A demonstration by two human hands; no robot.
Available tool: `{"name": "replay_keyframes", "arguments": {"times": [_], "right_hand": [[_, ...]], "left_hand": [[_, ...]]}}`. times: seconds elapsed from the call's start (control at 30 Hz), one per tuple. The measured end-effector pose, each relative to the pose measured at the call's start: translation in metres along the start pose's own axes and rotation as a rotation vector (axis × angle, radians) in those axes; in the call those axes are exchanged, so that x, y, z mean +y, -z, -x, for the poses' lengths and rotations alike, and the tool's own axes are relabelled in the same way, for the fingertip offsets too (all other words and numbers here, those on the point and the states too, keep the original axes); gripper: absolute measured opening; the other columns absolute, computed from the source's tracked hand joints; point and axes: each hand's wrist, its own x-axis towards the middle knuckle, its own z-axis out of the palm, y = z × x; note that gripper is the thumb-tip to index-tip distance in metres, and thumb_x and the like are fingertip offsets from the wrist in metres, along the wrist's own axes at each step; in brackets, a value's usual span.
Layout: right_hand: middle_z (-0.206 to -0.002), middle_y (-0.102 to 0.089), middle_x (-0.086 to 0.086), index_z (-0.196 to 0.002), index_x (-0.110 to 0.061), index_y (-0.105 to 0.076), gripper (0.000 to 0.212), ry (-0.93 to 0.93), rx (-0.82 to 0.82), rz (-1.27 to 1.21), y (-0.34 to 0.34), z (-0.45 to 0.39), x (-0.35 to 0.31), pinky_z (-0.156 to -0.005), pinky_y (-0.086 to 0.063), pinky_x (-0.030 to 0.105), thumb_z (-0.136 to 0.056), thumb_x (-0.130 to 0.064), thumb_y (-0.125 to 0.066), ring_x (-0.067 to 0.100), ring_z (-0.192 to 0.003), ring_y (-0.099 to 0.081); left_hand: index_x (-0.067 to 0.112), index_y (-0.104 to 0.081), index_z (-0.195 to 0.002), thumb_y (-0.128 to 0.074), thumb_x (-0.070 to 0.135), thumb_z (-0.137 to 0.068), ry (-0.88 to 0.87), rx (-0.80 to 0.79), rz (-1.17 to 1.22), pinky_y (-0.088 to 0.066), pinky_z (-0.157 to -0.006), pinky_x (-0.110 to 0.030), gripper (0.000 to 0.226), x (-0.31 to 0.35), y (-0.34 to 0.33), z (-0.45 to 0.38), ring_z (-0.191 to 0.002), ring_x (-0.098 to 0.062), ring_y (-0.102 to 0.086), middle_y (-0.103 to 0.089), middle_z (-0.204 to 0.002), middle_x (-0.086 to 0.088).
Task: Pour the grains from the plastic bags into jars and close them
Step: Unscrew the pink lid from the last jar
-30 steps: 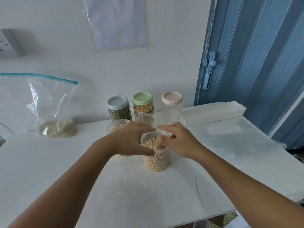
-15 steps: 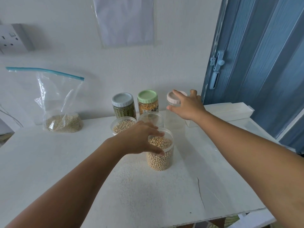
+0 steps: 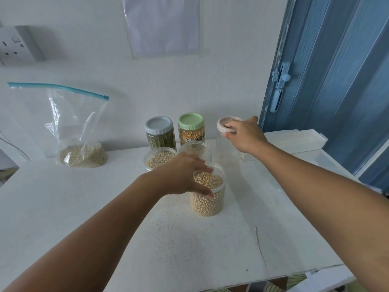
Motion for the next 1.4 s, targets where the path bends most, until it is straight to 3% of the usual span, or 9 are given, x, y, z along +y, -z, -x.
{"name": "replay_keyframes", "arguments": {"times": [0.1,0.3,0.47,0.67,1.03,1.2,1.4], "right_hand": [[-0.137,-0.031,0.01,-0.14,-0.042,-0.058,0.038,-0.022,-0.008,-0.009,0.008,0.018,0.001,-0.083,-0.045,0.032,-0.102,-0.043,-0.059,0.027,-0.089,-0.058],[-0.129,-0.031,0.005,-0.138,-0.044,-0.059,0.039,-0.074,0.009,-0.049,0.019,0.07,0.001,-0.086,-0.043,0.031,-0.1,-0.049,-0.062,0.026,-0.096,-0.055],[-0.123,-0.025,-0.001,-0.139,-0.042,-0.058,0.039,-0.136,0.035,-0.046,0.024,0.117,-0.005,-0.089,-0.038,0.028,-0.101,-0.049,-0.061,0.02,-0.101,-0.05],[-0.125,-0.027,-0.002,-0.142,-0.044,-0.056,0.043,-0.17,0.044,-0.058,0.03,0.158,-0.001,-0.093,-0.04,0.025,-0.1,-0.051,-0.061,0.016,-0.102,-0.049],[-0.129,-0.032,-0.004,-0.14,-0.047,-0.056,0.044,-0.058,-0.036,-0.113,0.047,0.18,0.025,-0.09,-0.036,0.018,-0.097,-0.05,-0.065,0.011,-0.105,-0.049],[-0.13,-0.029,-0.009,-0.138,-0.049,-0.057,0.043,-0.01,-0.066,-0.126,0.052,0.18,0.038,-0.087,-0.036,0.011,-0.096,-0.049,-0.067,0.008,-0.102,-0.05],[-0.129,-0.03,-0.012,-0.134,-0.048,-0.059,0.042,0.065,-0.135,-0.161,0.057,0.177,0.05,-0.078,-0.032,0.0,-0.093,-0.051,-0.07,0.007,-0.107,-0.05]], "left_hand": [[0.036,-0.056,-0.147,-0.076,0.062,-0.082,-0.011,0.003,-0.003,-0.023,-0.105,-0.032,0.073,-0.001,-0.001,0.001,-0.142,-0.017,-0.038,-0.048,-0.155,0.005],[0.032,-0.056,-0.147,-0.074,0.062,-0.085,-0.06,0.022,-0.046,-0.028,-0.114,-0.037,0.071,-0.002,-0.001,0.001,-0.141,-0.016,-0.04,-0.051,-0.153,0.004],[0.033,-0.06,-0.143,-0.076,0.066,-0.08,-0.082,0.038,-0.027,-0.039,-0.111,-0.039,0.073,-0.01,-0.006,-0.004,-0.13,-0.015,-0.048,-0.057,-0.143,0.003],[0.029,-0.058,-0.145,-0.073,0.067,-0.083,-0.089,0.048,-0.061,-0.04,-0.11,-0.038,0.074,-0.005,-0.008,-0.009,-0.131,-0.018,-0.052,-0.057,-0.147,0.0],[0.022,-0.052,-0.15,-0.063,0.069,-0.09,-0.021,-0.014,-0.275,-0.039,-0.115,-0.04,0.077,0.039,-0.005,-0.043,-0.136,-0.023,-0.052,-0.058,-0.148,-0.005],[0.023,-0.05,-0.151,-0.081,0.054,-0.083,0.017,-0.2,-0.401,-0.046,-0.114,-0.045,0.081,0.054,0.017,-0.06,-0.134,-0.023,-0.055,-0.058,-0.149,0.0],[0.021,-0.047,-0.154,-0.08,0.054,-0.084,0.038,-0.196,-0.362,-0.043,-0.116,-0.042,0.083,0.061,0.019,-0.091,-0.138,-0.024,-0.051,-0.053,-0.153,-0.002]]}}
